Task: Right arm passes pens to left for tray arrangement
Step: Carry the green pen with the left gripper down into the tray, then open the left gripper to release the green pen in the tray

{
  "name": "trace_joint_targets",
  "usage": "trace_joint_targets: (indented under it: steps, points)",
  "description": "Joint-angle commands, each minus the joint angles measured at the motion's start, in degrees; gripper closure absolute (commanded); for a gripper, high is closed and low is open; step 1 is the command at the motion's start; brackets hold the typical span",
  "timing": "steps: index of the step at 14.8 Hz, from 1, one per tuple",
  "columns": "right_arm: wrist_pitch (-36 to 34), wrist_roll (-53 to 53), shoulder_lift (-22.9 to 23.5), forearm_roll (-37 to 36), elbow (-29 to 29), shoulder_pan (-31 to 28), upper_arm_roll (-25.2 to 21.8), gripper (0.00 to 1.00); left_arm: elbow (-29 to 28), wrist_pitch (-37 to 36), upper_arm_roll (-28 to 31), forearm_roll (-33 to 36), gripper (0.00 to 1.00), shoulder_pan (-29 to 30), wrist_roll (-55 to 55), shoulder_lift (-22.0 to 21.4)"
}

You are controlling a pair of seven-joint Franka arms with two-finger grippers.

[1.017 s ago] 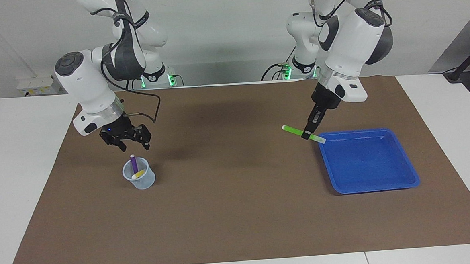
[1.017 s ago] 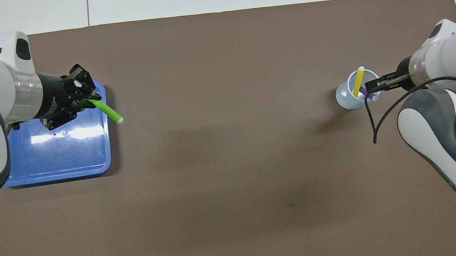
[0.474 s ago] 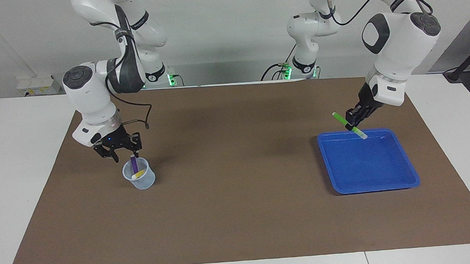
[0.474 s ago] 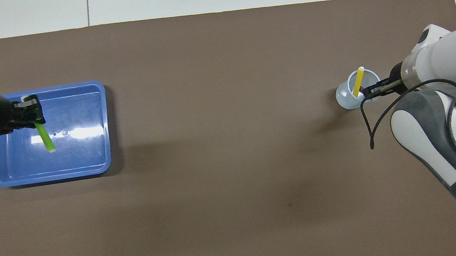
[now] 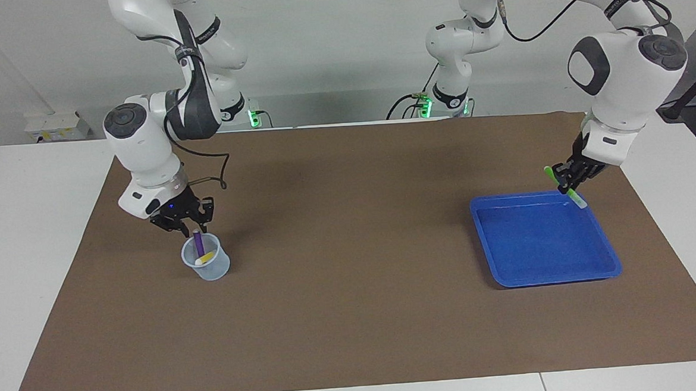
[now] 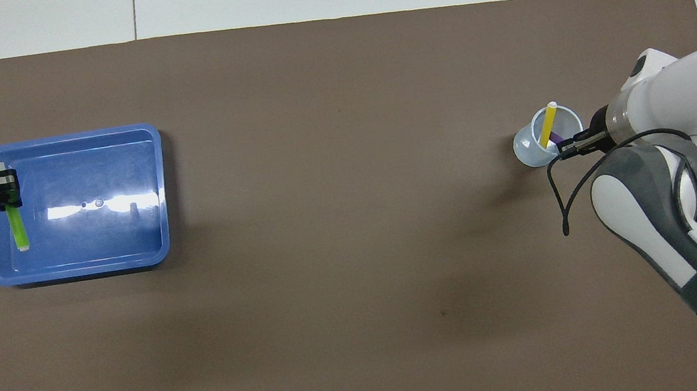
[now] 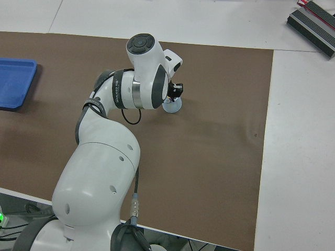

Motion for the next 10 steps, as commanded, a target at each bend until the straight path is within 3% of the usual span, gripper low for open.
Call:
trace_joint_targets:
  steps: [1,5,10]
  points:
    - [-0.11,-1.34,-1.0,-1.1,-1.08,-0.45,0.2,0.64,-0.12,2.14,-0.57,4.86,1.0,1.64,4.42,3.29]
    - [-0.11,-1.34,-0.83,-1.19,-1.08,-0.54,0.2,0.66,0.58,5.22,-0.57,10.05,1.0,3.32,7.51,7.16]
    - [0.06,-1.34,-0.74,-1.19,-1.08,-0.62,0.11,0.68,1.29,9.95,-0.75,3.9,1.0,4.73,7.69,13.66]
